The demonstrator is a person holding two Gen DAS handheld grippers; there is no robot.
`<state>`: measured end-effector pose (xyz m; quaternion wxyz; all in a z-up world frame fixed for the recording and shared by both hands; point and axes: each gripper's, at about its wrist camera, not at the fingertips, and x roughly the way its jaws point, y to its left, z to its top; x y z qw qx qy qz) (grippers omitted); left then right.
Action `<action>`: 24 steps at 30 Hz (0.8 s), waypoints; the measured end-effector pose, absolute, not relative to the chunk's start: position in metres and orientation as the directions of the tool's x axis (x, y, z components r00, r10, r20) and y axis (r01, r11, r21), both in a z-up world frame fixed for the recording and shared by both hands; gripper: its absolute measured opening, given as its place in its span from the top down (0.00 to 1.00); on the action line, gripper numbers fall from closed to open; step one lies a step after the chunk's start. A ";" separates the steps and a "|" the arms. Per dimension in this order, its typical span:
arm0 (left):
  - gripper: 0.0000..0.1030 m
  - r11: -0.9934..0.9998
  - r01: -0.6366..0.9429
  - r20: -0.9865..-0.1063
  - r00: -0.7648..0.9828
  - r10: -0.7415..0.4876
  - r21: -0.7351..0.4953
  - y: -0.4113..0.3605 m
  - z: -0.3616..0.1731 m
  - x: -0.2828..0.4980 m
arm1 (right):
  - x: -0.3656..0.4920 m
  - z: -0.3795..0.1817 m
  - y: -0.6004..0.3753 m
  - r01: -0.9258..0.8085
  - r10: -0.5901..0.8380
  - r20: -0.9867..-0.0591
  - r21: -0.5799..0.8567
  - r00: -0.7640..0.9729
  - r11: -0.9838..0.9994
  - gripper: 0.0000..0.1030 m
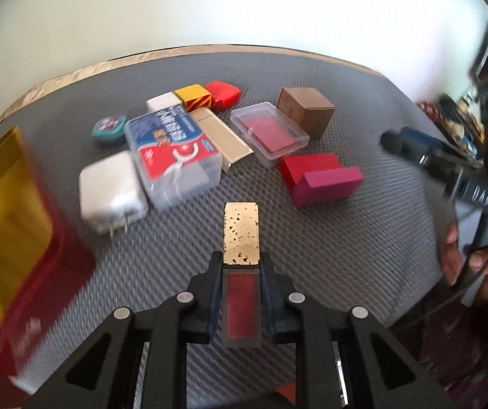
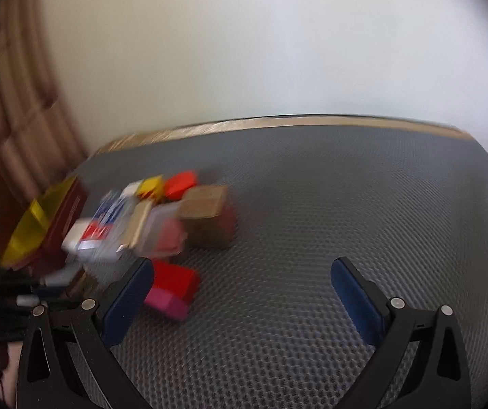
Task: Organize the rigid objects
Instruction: 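Grasp the pink bar with the right tool while the left tool holds the lipstick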
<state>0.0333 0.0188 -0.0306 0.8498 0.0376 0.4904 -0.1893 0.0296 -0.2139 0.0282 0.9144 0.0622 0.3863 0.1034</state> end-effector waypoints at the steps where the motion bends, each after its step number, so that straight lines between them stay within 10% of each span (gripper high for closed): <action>1: 0.81 0.930 0.344 -0.843 0.454 -0.288 -0.132 0.020 -0.028 0.024 | 0.030 0.028 -0.205 -0.215 0.268 -0.704 0.165 0.658 0.963 0.00; 10: 0.81 0.932 0.305 -0.831 0.454 -0.322 -0.195 0.004 -0.008 -0.013 | 0.036 0.038 -0.162 -0.589 0.379 -0.761 -0.005 0.526 0.808 0.02; 24: 0.80 0.926 0.276 -0.835 0.418 -0.356 -0.257 0.008 -0.015 0.000 | 0.048 0.011 -0.122 -0.761 0.356 -0.880 -0.010 0.315 0.649 0.56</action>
